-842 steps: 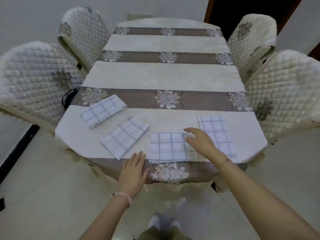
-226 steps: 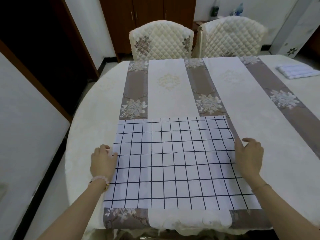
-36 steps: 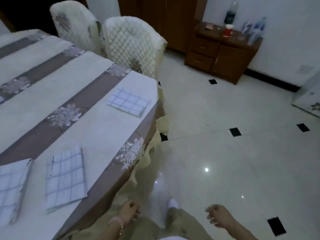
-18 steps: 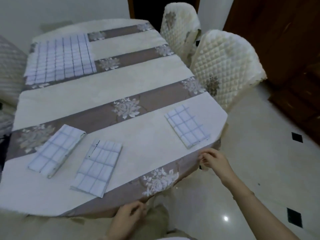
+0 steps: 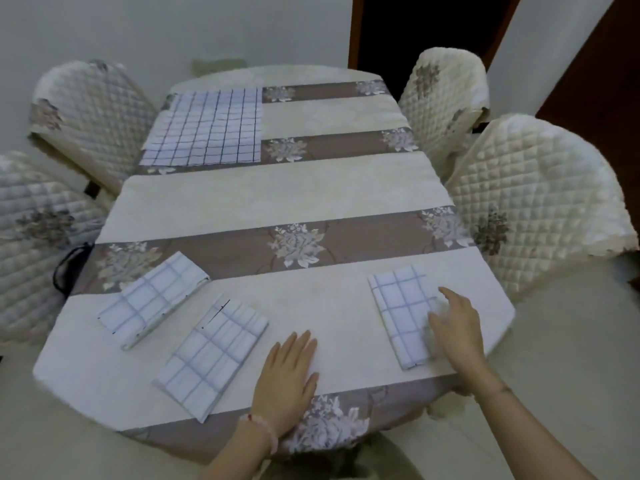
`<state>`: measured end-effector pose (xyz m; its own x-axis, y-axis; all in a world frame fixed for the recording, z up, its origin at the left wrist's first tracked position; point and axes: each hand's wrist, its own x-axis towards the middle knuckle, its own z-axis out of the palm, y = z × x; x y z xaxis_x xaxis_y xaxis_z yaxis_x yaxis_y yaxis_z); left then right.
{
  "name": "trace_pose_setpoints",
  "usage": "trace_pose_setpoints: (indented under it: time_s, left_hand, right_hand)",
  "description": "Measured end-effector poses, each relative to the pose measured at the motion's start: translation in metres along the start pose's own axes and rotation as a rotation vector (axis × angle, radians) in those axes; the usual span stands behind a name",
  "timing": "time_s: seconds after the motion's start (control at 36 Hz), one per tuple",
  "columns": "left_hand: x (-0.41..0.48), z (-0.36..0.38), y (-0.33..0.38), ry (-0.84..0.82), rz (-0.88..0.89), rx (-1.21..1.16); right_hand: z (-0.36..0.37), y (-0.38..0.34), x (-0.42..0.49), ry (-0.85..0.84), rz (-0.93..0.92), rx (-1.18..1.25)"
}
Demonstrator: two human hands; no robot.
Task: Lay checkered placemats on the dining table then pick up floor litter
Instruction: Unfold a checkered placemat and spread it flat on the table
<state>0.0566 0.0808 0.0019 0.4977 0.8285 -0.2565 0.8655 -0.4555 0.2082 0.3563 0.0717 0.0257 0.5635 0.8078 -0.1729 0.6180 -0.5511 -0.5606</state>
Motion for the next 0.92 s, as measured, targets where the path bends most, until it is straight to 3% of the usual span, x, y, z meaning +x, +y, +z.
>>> trace_pose_setpoints:
  time_s: [0.08,0.22,0.31,0.56,0.75,0.83,0.92]
  left_hand:
    - [-0.004,0.0,0.011,0.075,-0.014,0.005]
    - [0.0,0.009,0.021,0.022,-0.127,-0.069]
    - [0.0,0.012,0.024,0.078,-0.141,-0.115]
    - [-0.002,0.01,0.033,0.239,-0.168,-0.061]
    - [0.003,0.01,0.031,0.106,-0.227,-0.146]
    - [0.012,-0.002,0.034,0.104,-0.28,-0.404]
    - [0.022,-0.033,0.052,0.162,-0.379,-0.984]
  right_hand:
    - [-0.001,0.003,0.017,-0.037,-0.045,-0.076]
    - [0.0,0.002,0.028,-0.106,0.005,-0.006]
    - [0.001,0.004,0.031,-0.159,0.043,0.012]
    - [-0.007,0.001,0.036,-0.295,0.096,0.41]
    - [-0.021,-0.025,0.025,-0.391,0.061,0.704]
    - [-0.024,-0.036,0.018,-0.435,0.068,0.809]
    - [-0.023,-0.046,0.009,-0.503,0.073,0.866]
